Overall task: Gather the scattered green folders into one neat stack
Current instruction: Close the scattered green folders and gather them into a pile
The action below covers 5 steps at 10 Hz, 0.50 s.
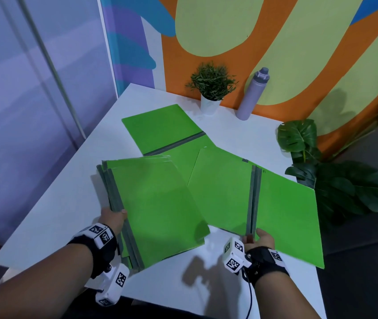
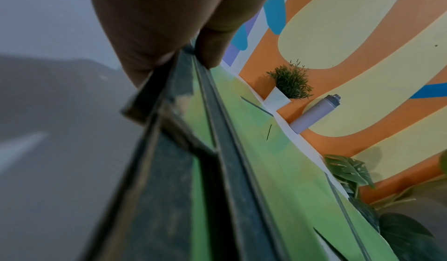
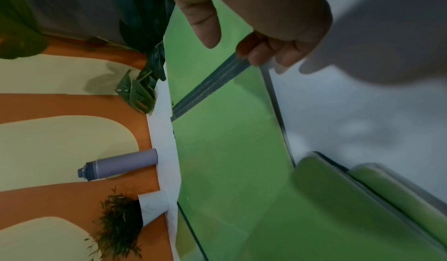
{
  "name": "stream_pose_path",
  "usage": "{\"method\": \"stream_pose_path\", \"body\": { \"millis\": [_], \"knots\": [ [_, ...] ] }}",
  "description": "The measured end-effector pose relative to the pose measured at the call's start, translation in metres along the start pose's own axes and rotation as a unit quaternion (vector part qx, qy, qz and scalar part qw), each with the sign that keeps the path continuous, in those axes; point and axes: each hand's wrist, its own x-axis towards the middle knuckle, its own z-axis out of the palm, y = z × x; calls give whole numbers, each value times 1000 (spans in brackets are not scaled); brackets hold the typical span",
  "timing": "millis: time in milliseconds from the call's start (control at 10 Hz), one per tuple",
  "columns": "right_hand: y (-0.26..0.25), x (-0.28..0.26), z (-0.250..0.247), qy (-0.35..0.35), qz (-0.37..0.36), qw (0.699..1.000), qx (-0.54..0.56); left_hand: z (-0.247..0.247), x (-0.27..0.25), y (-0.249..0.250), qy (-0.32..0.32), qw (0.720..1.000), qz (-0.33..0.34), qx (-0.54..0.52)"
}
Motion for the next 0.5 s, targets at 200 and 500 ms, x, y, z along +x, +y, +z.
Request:
{"method": "stream_pose_path", "body": {
  "millis": [200, 500],
  "knots": [
    [-1, 9, 7, -27, -3, 999, 16, -2, 5, -7, -6, 1000, -17, -15],
    [-5, 10, 20, -18, -30, 999, -14, -1, 26, -24, -18, 999, -18, -27]
  ]
}}
